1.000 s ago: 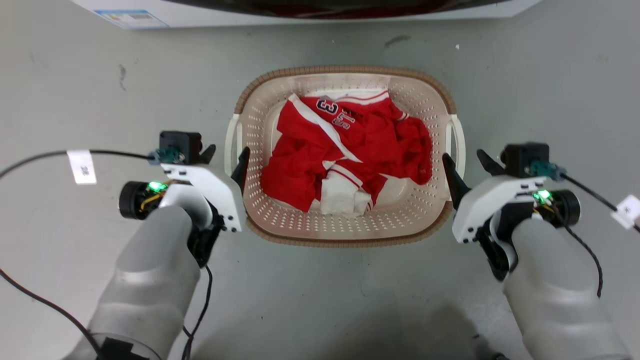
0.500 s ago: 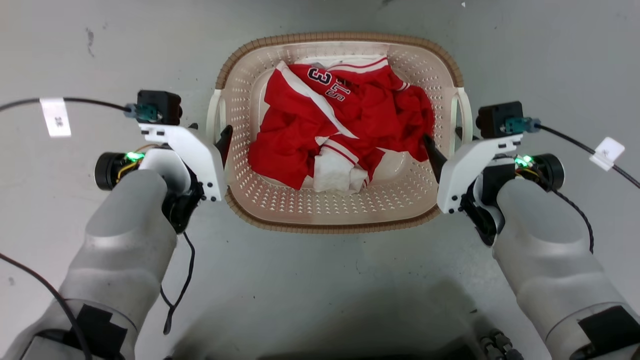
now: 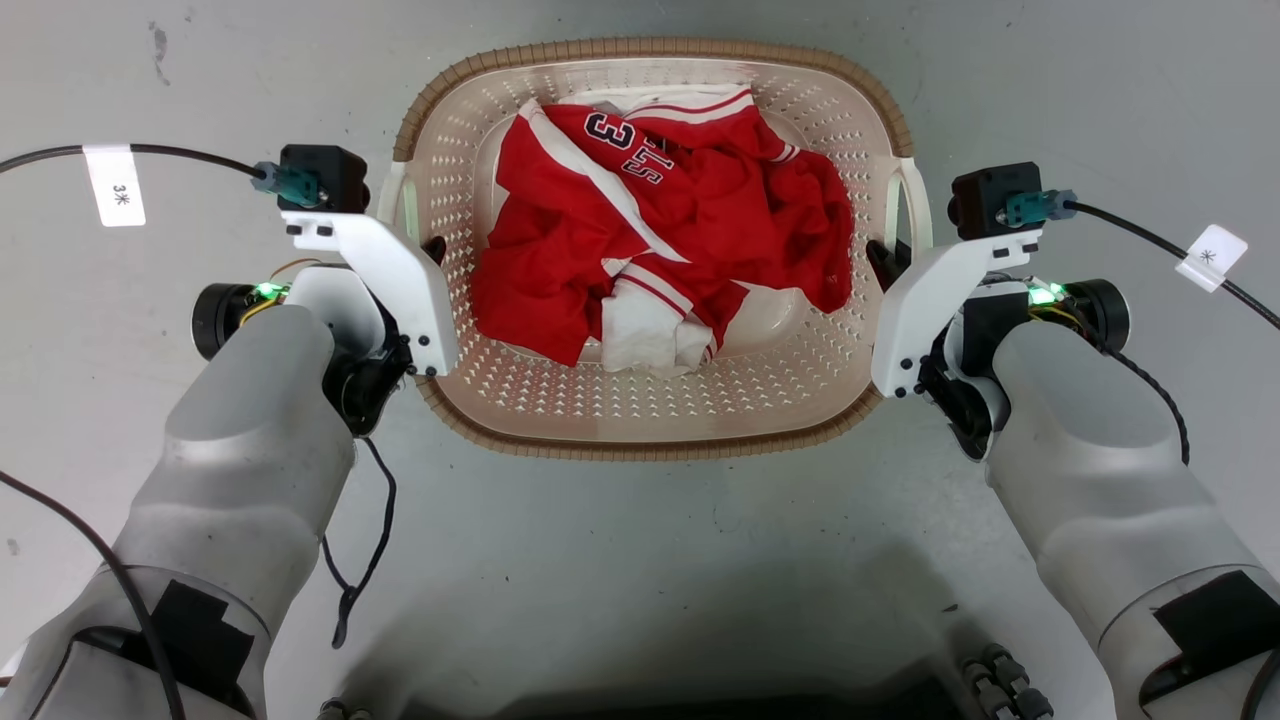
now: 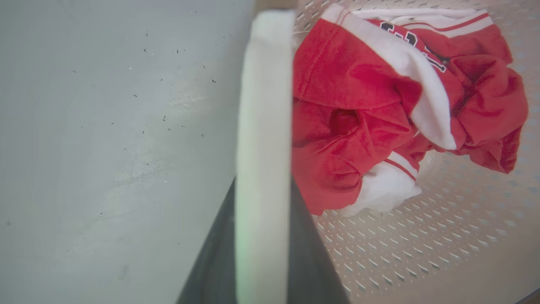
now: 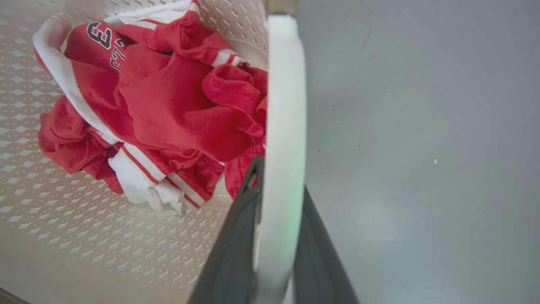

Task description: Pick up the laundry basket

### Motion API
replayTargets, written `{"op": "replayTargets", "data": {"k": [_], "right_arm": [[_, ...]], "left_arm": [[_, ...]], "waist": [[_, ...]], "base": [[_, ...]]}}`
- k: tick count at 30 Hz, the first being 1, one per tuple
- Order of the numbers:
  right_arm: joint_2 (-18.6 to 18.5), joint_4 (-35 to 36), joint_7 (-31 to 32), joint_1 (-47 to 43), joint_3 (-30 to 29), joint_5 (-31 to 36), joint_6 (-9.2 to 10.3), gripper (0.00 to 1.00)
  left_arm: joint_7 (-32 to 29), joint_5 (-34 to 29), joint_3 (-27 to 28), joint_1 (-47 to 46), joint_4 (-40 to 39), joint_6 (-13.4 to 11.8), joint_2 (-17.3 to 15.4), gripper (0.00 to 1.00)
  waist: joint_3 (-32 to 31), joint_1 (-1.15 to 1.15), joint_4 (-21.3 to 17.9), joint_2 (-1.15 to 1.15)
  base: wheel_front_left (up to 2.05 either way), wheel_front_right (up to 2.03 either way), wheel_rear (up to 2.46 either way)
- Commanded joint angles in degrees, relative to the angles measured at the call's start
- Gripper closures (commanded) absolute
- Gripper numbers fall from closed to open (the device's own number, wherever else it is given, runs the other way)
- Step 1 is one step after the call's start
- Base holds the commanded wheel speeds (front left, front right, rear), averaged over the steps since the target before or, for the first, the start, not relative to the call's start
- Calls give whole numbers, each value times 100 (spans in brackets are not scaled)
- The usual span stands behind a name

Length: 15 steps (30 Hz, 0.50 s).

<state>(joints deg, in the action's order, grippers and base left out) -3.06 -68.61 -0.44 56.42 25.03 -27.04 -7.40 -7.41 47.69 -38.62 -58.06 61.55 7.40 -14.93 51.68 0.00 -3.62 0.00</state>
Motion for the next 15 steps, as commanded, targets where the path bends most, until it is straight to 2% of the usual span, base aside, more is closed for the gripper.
{"op": "replayTargets", "data": {"k": [1,8,15], "right_arm": [[35,-55,38,63,91,-52,-16,100],[40,-163,137,41,319,-253,-17,100],[65,-262,494,-162,545,-499,-23,100]], "left_arm": [[0,66,-69,-81,-28,13,25,100],[-98,373,-374,-104,33,18,98,100],[-432,744,-632,127,209,30,300,100]], "waist": [[-13,0,12,0],[-145,0,36,0],[-681,0,77,0]], "base": [[0,0,0],[0,0,0],[0,0,0]]}}
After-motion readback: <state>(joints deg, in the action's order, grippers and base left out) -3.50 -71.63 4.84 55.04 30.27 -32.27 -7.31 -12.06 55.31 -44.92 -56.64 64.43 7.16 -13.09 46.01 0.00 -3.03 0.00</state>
